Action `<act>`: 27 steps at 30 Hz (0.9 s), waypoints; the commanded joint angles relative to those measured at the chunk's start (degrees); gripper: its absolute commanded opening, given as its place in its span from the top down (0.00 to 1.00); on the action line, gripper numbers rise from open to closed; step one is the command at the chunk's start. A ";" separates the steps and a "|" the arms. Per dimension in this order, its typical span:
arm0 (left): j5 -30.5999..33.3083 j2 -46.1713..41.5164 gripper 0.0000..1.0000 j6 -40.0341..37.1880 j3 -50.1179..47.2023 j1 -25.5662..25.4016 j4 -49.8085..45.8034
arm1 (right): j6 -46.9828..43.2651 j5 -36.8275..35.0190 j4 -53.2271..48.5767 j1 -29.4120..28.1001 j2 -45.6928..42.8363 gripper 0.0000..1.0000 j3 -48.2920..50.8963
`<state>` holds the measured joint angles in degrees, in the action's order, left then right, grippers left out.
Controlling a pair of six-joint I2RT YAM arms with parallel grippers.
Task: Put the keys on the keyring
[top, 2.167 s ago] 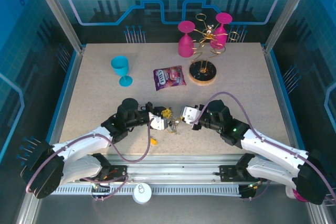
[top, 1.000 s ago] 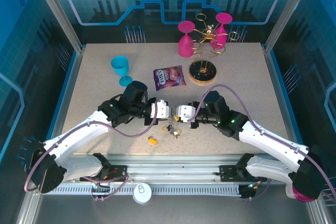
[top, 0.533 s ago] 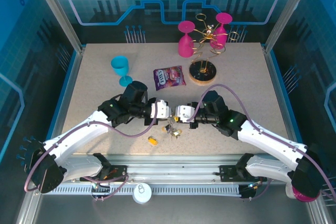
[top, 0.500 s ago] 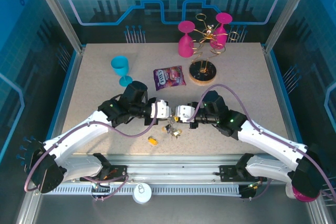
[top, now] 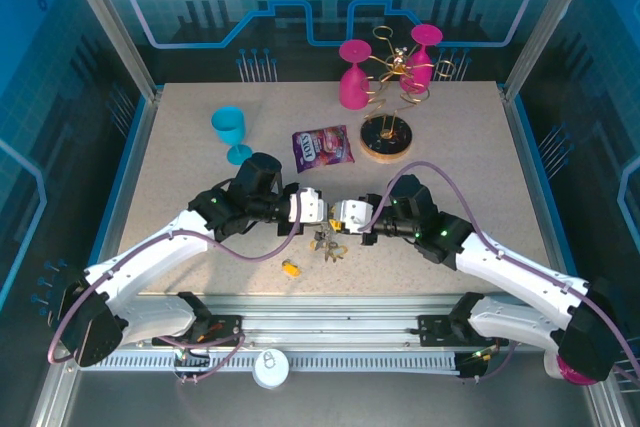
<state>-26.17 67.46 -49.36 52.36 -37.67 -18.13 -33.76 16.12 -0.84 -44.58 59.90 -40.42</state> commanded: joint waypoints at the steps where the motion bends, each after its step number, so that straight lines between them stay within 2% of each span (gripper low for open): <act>1: -1.50 -0.02 1.00 0.90 -0.06 -0.28 0.51 | 1.21 1.27 2.68 -0.47 0.47 0.81 0.26; 8: -2.55 0.04 1.00 1.23 0.49 -0.29 0.58 | 1.50 2.75 3.16 -0.52 1.43 0.90 -0.09; 12: -2.95 -0.12 1.00 1.63 0.53 -0.30 0.44 | 1.93 3.10 3.60 -0.37 1.96 1.00 -0.38; 14: -2.60 -0.42 1.00 2.23 0.23 -0.27 0.98 | 2.40 3.36 3.85 -0.34 1.75 1.00 -0.11; 18: -0.90 -2.06 0.79 3.50 -2.23 0.08 2.92 | 5.80 5.92 7.38 0.89 0.20 1.00 2.08; 21: -1.98 -3.99 0.69 5.14 -4.95 1.08 4.57 | 7.92 8.22 9.44 1.72 -0.87 1.00 3.58; 23: -2.72 -5.10 0.65 6.08 -6.46 1.77 5.12 | 8.56 9.19 10.01 1.86 -1.35 1.00 4.10; 27: -3.32 -6.71 0.64 7.04 -8.54 2.41 5.04 | 9.63 9.96 11.12 2.21 -1.72 1.00 4.83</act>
<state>-26.87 62.37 -44.16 45.12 -35.73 -14.61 -26.30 23.18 5.67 -43.13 59.59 -35.81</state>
